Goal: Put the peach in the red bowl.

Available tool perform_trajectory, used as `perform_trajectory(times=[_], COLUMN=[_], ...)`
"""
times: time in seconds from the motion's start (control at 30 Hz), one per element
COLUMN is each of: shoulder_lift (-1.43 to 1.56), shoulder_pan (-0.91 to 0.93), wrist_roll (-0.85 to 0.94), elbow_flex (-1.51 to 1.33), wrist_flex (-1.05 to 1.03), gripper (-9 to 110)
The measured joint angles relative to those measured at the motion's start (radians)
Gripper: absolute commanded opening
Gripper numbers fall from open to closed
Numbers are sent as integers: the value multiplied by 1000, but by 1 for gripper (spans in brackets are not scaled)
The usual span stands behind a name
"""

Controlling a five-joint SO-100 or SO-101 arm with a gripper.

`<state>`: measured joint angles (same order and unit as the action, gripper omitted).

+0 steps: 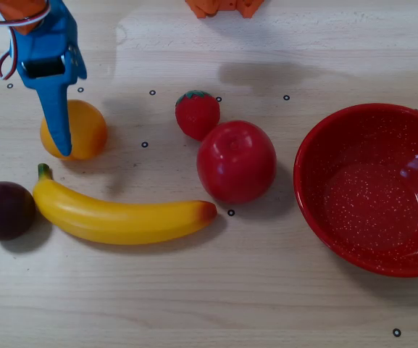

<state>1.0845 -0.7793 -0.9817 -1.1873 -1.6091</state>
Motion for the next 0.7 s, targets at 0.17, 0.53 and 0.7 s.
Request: perform_trajectory(times=[0.17, 0.53, 0.7], shoulder_lift=[0, -35, -35], shoulder_pan=[0, 3, 3], wrist_roll=[-15, -29, -29], elbow_flex=[-40, -75, -80], wrist_flex=[91, 210, 210], gripper=[63, 64, 64])
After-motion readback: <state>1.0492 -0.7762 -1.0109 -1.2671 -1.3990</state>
